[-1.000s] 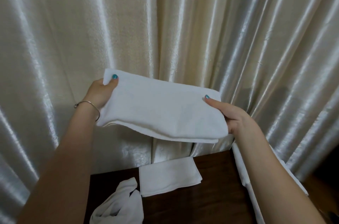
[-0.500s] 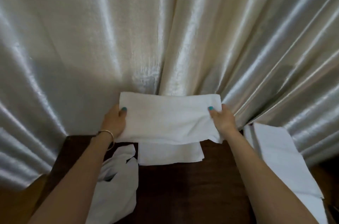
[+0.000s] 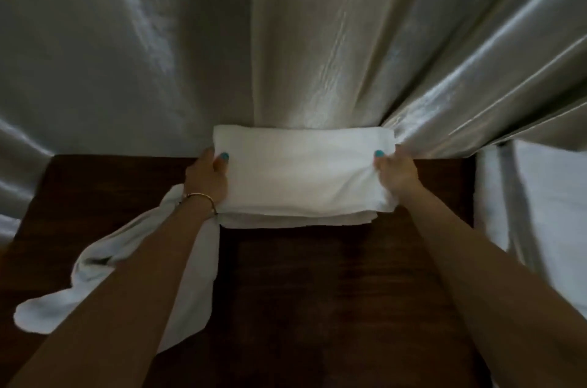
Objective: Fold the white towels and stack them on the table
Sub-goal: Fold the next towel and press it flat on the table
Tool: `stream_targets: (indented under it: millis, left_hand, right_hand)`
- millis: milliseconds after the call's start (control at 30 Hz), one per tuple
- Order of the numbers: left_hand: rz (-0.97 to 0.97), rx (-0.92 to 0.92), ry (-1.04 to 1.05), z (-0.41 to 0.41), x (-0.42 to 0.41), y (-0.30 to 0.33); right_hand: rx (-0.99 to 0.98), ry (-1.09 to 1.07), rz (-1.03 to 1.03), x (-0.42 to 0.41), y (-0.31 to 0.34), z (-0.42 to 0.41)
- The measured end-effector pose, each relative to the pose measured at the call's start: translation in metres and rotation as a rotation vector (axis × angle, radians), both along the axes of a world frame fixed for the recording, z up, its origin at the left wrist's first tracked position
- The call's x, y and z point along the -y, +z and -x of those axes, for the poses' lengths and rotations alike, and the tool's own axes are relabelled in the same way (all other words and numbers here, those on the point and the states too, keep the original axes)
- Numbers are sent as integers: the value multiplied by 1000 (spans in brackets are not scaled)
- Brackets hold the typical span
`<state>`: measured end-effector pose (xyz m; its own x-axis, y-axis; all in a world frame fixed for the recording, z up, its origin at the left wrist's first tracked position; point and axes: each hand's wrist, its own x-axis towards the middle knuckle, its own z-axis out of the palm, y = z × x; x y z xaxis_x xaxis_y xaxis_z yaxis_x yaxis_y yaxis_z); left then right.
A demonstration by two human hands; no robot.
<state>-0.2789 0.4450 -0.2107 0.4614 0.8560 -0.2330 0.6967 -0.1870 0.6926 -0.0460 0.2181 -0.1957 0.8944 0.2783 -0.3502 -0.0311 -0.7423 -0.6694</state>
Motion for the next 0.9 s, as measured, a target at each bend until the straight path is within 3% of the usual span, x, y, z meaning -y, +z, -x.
stream_targets:
  millis: [200,400,500,600,667,733,800,900]
  left_hand:
    - [-40,-139,9,11,-1,-53]
    - [-191,-42,35,6,0,-81]
    - [-213,-158,9,0,-3,-87]
    - [-435,-439,47,-9,-1,-76]
    - [-592,-375,83,-19,10,-61]
    - [-719,-205,-75,-34,26,-55]
    - [-635,-284,-352,-51,43,-64]
    - [-370,-491,-425,-60,49,-93]
  right_hand:
    - [65,107,74,-3,-50,5]
    - [193,53,60,-2,-86,7]
    - [291,80,235,-7,-89,9]
    - [528,69,521,-14,-85,17]
    - [746,35,532,-17,-79,25]
    - [921,198,393,-24,-79,36]
    - [821,441,320,-32,-90,47]
    - [546,548,396,-35,-115,51]
